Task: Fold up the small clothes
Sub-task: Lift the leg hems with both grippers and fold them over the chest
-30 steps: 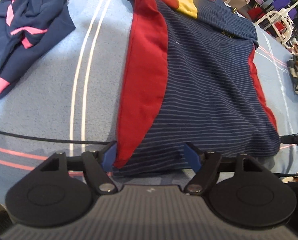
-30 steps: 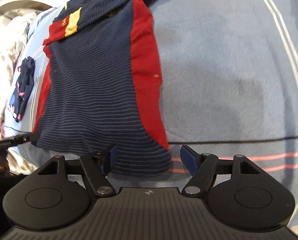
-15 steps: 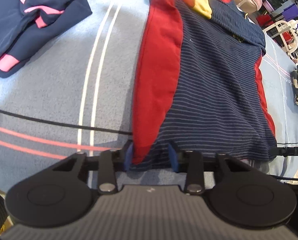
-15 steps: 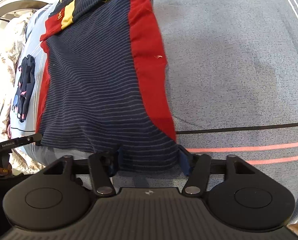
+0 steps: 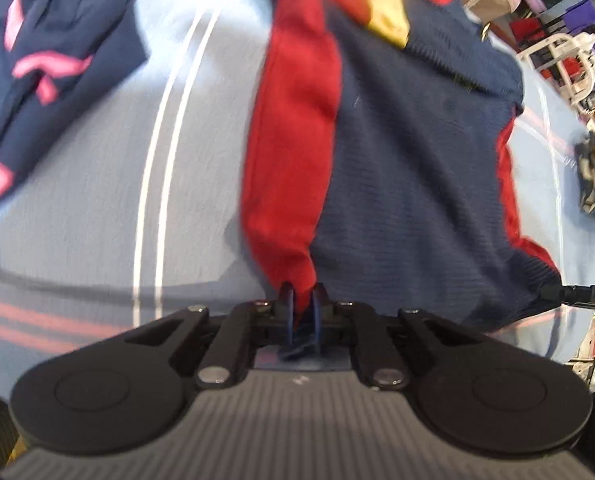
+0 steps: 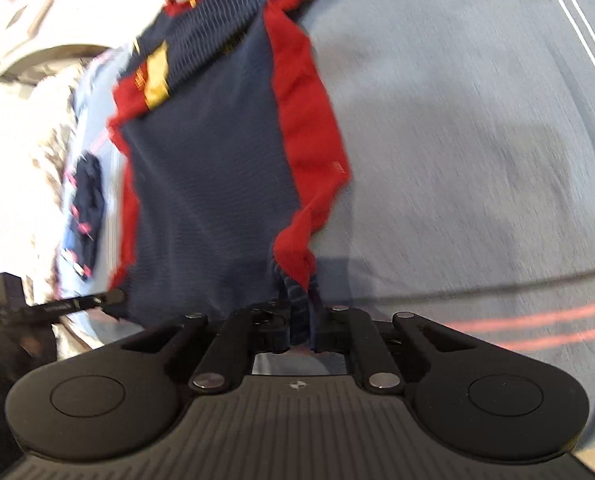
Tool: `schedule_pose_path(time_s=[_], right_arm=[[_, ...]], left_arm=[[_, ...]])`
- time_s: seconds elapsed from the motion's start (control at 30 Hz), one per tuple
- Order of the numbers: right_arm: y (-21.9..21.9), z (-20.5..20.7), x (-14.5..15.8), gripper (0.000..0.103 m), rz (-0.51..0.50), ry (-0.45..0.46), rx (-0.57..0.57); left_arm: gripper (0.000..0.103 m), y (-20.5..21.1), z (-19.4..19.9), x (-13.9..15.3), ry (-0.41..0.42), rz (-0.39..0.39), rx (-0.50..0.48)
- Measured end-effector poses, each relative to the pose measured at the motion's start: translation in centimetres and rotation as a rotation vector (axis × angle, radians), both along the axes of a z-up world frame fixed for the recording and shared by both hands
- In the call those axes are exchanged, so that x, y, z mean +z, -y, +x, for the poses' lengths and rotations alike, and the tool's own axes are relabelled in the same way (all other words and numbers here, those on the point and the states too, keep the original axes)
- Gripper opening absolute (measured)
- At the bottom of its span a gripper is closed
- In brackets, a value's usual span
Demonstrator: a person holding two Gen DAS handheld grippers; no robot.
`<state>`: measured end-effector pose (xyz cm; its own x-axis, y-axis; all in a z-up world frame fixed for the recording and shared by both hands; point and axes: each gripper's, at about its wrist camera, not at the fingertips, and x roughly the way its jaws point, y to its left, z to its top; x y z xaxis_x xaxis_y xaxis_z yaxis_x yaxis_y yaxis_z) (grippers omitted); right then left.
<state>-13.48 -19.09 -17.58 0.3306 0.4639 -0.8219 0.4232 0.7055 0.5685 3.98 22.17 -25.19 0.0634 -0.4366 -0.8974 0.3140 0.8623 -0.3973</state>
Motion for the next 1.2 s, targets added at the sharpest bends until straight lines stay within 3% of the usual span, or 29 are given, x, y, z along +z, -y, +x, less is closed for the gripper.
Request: schedule_pose_path(time_s=[0.17, 0.27, 0.37, 0.43, 0.5, 0.57, 0.67, 0.77, 0.93, 0.97, 1.0, 1.03, 1.2], right_arm=[[1.8, 4.7, 0.9, 0.014, 0.076, 0.082, -0.096], [3.6, 8.4, 1.4, 0.013, 0.112, 0.126, -0.138], [4.8, 11.9, 1.8, 0.013, 0.111, 0.129, -0.116], [4.2, 13.1, 2.4, 0.013, 0.045, 0.139, -0.029], [3.8, 12.9, 2.3, 0.013, 0.064, 0.135, -0.001], [3.7, 12.2, 1.9, 0.013, 0.074, 0.118, 0.000], [3.8, 11.0, 1.2, 0.013, 0.089, 0.085, -0.039], [3.8, 10.1, 1.1, 0.013, 0.092, 0.065, -0.055], [3.8, 9.9, 1.0, 0.013, 0.093, 0.051, -0.062], [3.8, 9.9, 1.0, 0.013, 0.091, 0.049, -0.062], [3.7, 9.9, 1.1, 0.013, 0.089, 0.048, -0.063], [3.7, 9.9, 1.1, 0.013, 0.088, 0.049, -0.063], [3.7, 9.9, 1.1, 0.013, 0.095, 0.052, -0.083]], left_arm=[[0.004, 2.2, 5.8, 2.0, 0.091, -0.053, 0.055], [0.004, 4.1, 10.6, 3.2, 0.137, -0.032, 0.088], [0.005, 5.3, 13.0, 4.8, 0.173, -0.036, 0.071], [0.018, 5.1, 12.7, 5.4, 0.156, -0.047, 0.030], [0.052, 4.4, 11.2, 5.1, 0.132, 0.005, 0.012], [0.053, 2.9, 9.1, 4.1, 0.075, 0.018, 0.000], [0.051, -0.3, 5.3, 1.0, -0.084, -0.005, 0.080], [0.048, -2.7, 1.7, -1.5, -0.178, -0.027, 0.130], [0.041, -3.6, -0.7, -3.7, -0.170, -0.066, 0.158], [0.033, -3.5, -0.6, -3.7, -0.169, -0.068, 0.160], [0.016, -3.2, -0.6, -3.8, -0.173, -0.064, 0.147], [0.011, -2.8, -0.5, -3.8, -0.182, -0.062, 0.126], [0.008, -1.6, 0.1, -3.3, -0.201, -0.067, 0.121]])
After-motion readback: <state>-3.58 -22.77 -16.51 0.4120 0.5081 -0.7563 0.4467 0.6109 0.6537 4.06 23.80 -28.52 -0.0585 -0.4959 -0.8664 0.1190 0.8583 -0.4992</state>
